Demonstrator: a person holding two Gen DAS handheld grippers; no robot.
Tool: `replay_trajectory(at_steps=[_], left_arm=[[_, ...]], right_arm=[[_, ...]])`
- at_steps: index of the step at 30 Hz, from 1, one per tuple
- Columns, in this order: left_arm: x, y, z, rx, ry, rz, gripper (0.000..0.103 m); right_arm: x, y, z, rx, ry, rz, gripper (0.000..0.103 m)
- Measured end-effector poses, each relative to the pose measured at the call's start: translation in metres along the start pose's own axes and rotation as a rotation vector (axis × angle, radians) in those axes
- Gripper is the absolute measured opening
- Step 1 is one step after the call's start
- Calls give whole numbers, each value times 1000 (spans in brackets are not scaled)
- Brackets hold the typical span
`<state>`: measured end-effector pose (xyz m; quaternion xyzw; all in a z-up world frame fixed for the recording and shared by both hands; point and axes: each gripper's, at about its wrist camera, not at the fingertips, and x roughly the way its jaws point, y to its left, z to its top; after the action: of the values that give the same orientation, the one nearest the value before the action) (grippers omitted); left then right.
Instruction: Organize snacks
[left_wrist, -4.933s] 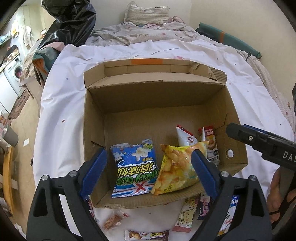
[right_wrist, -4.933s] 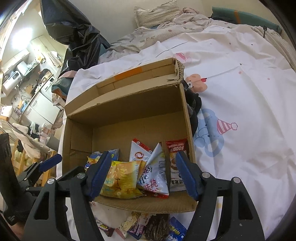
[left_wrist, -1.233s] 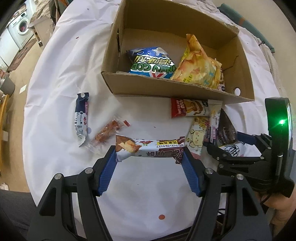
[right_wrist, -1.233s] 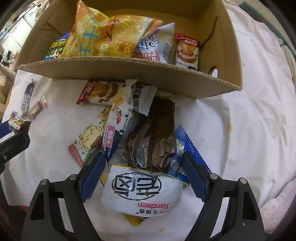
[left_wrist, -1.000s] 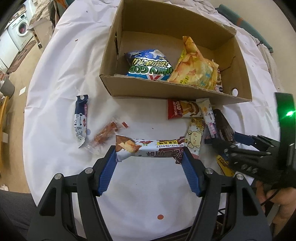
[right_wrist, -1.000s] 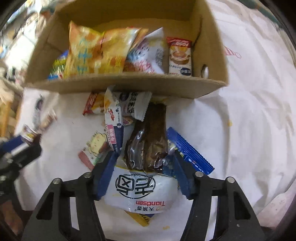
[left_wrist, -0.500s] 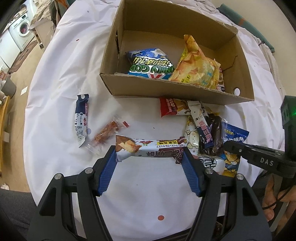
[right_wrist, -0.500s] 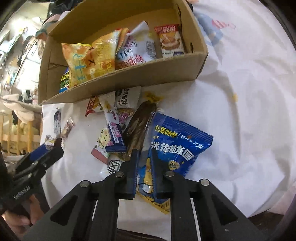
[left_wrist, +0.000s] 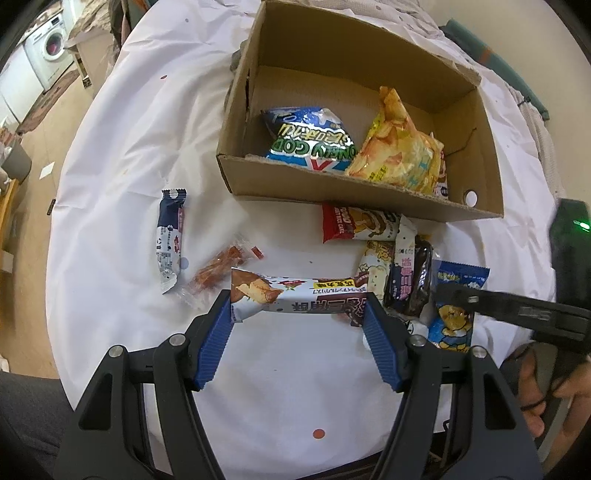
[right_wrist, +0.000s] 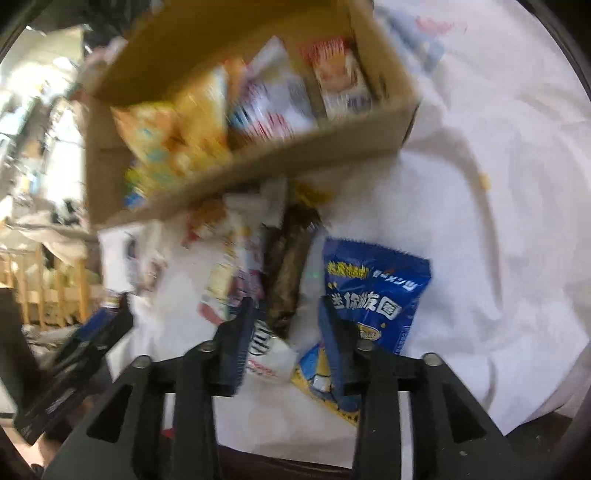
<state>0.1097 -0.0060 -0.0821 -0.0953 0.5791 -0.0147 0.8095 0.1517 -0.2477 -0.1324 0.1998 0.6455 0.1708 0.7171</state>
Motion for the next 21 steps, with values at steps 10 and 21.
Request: replay_trajectory(at_steps=[10, 21], left_arm=[[-1, -5, -1, 15, -25, 23, 65], [-1, 3, 0, -4, -29, 35, 65]], right_arm=[[-1, -18, -7, 23, -32, -227, 61], [-31, -16, -17, 41, -145, -217, 74]])
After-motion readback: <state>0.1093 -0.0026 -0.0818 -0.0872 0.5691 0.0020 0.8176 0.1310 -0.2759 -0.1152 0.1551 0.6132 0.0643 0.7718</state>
